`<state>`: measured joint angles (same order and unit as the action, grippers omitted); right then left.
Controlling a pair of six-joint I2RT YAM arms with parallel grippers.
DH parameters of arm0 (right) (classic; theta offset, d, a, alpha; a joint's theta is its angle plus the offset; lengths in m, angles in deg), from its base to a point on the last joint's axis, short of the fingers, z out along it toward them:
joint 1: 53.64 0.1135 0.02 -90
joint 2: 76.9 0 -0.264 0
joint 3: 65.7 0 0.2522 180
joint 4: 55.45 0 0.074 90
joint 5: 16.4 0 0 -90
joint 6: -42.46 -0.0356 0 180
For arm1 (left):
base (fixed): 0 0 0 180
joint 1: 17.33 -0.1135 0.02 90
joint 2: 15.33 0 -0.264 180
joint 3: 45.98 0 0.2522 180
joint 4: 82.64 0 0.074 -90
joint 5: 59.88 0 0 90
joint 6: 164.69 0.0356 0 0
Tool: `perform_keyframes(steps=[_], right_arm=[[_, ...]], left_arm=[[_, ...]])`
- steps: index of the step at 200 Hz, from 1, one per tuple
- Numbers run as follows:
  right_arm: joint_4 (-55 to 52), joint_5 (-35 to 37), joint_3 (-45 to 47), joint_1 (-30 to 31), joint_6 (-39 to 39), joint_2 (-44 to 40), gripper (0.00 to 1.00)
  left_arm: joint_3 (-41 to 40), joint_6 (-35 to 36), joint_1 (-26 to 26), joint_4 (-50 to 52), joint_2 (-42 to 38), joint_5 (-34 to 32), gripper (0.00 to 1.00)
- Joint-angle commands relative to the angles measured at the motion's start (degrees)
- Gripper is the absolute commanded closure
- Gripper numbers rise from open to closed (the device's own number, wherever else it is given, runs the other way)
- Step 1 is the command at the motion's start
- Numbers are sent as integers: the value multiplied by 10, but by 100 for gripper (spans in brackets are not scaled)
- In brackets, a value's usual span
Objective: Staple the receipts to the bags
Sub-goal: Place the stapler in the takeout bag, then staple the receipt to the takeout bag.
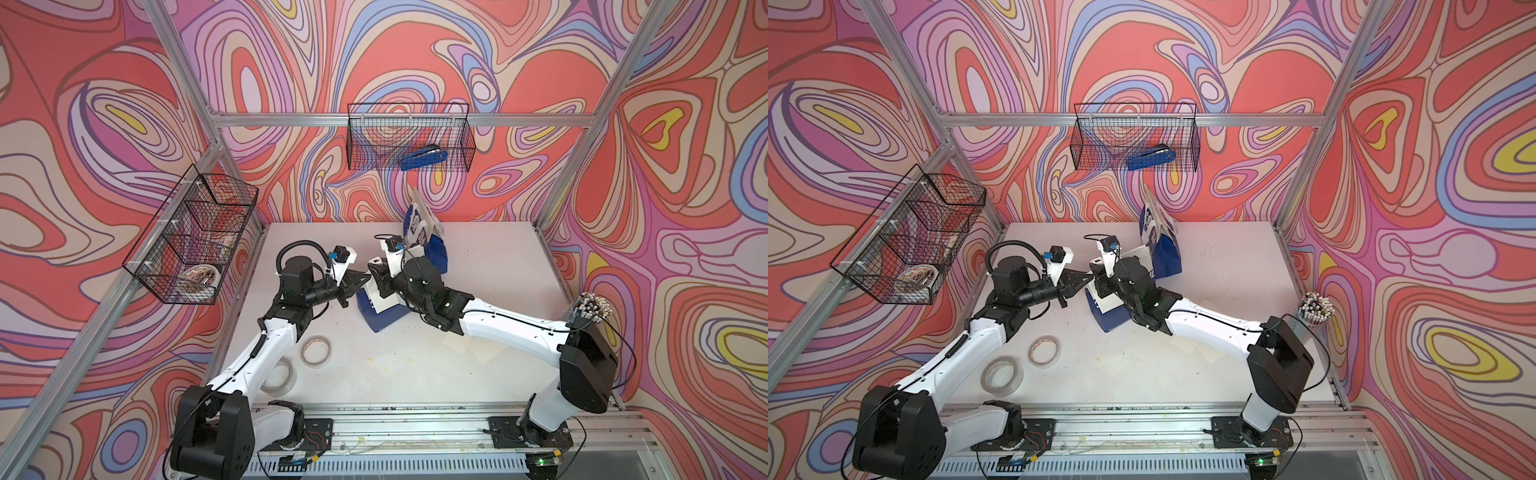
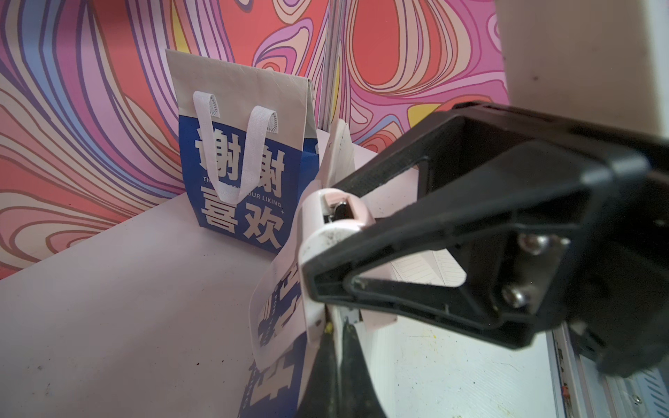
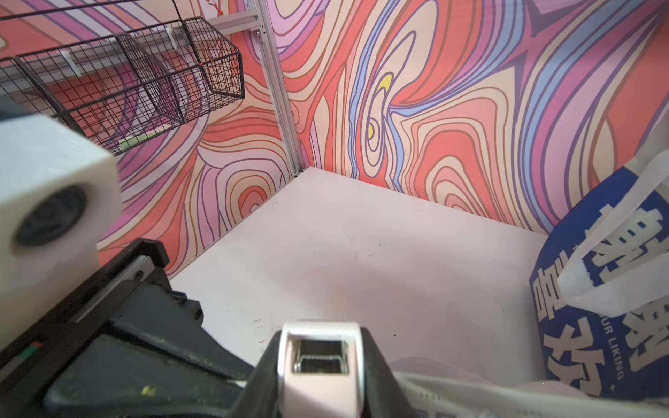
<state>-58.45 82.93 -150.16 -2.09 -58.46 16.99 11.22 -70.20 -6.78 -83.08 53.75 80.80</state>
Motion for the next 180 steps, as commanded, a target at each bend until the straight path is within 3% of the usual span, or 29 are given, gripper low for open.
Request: perform_keyframes(steps=[1,25,51,94,117,158,180], right_arm=[[-68,-62,-4,8,8,1,62],[-86,-84,-18,8,4,-12,57],[-101,-51,-15,6,-4,-44,45],[-135,-47,-20,1,52,-93,28],[-181,-106,-43,-10,176,-105,21],[-383,-392,-123,-96,484,-89,18],[-448,-425,-131,-101,584,-83,15]], left_arm=[[9,8,4,-36,-13,14,100],[9,7,4,-38,-12,16,100],[4,13,4,-39,-15,16,100],[1,17,4,-47,-16,26,100],[-3,33,4,-46,-18,44,100],[-22,115,4,-37,-43,101,100],[-36,152,4,-38,-58,112,100]])
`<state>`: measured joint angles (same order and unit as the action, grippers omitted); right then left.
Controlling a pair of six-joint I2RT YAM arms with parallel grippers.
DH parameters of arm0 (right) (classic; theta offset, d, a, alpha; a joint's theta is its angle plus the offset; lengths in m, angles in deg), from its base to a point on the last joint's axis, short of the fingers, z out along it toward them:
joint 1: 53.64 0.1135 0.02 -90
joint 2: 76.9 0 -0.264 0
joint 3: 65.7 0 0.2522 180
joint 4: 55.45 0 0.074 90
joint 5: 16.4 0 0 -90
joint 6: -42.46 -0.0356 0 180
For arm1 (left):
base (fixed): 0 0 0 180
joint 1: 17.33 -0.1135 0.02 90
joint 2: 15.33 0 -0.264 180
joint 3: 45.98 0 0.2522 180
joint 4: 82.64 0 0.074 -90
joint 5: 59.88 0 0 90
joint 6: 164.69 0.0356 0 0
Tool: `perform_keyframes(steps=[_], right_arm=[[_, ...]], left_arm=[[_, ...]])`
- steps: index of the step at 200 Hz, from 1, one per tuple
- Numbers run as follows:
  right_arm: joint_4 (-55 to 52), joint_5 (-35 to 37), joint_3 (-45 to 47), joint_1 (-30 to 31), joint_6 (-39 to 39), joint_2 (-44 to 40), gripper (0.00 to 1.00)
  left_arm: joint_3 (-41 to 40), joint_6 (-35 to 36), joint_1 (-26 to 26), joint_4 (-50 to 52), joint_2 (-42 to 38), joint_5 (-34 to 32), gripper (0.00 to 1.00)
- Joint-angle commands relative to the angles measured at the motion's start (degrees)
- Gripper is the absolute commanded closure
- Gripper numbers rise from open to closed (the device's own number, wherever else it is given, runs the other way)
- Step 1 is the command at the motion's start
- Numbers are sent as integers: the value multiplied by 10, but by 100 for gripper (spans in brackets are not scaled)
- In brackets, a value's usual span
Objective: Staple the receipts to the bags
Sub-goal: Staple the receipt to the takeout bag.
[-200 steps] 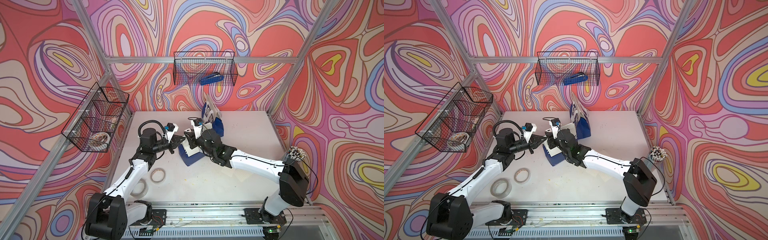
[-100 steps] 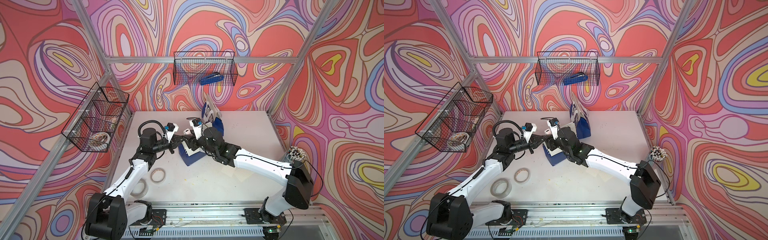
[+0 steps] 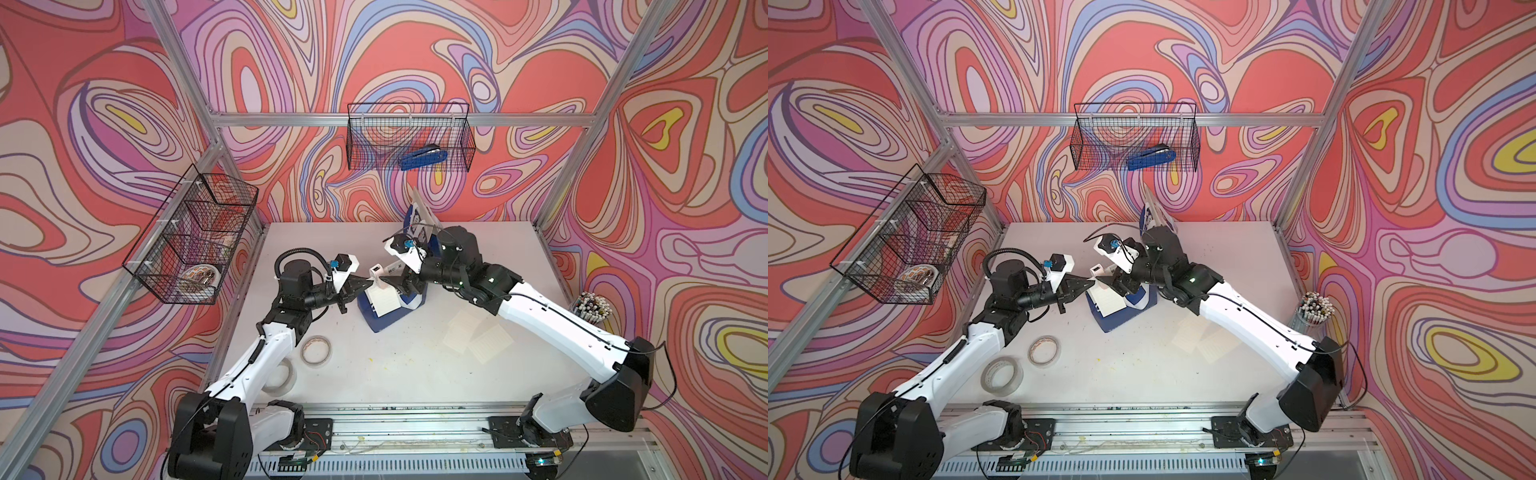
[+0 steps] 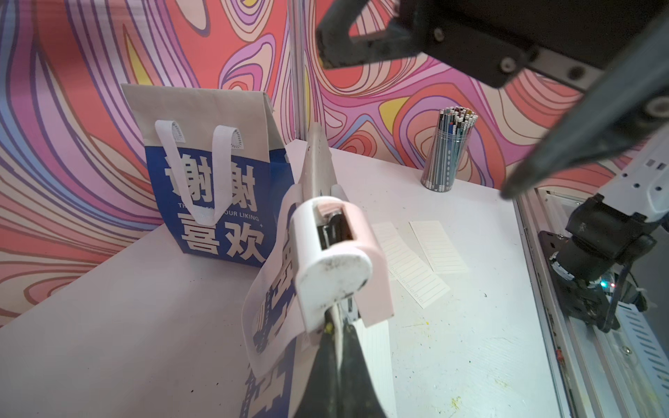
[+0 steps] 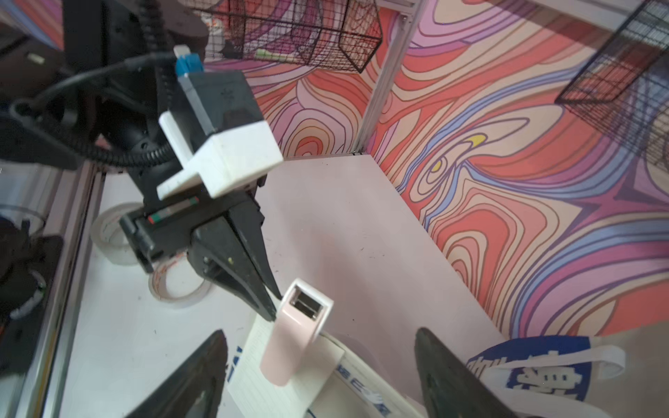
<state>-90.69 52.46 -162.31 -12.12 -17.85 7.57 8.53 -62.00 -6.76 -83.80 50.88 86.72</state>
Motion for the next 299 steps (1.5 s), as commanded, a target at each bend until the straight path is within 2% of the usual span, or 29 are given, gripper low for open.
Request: perform_keyframes(steps=[1,18,54,97,142,170,224,255,277,299], right_arm=[[-128,-120,-10,-1,181,12,15],[-170,-107,-27,-2,245,31,11],[-304,-80,-160,-2,286,131,10],[-504,-138,-338,-2,300,261,14],[-506,-143,-336,-2,270,277,19],[-509,-154,-346,-2,256,291,30],[-491,-156,-348,-2,231,299,32],[-495,-154,-356,-2,230,309,50],[-509,-158,-371,-2,251,315,100],[-524,-159,-390,-2,263,321,100]], left_arm=[[-10,72,3,-31,-30,53,100],[-15,99,3,-27,-38,58,100],[-14,142,3,-8,-45,70,100],[-7,159,4,16,-45,82,100],[-8,158,4,13,-46,81,100],[-8,155,4,9,-44,85,100],[-11,153,4,3,-48,87,100],[-12,147,4,-3,-44,92,100],[-13,145,4,-7,-43,95,100],[-14,145,4,-7,-44,95,100]])
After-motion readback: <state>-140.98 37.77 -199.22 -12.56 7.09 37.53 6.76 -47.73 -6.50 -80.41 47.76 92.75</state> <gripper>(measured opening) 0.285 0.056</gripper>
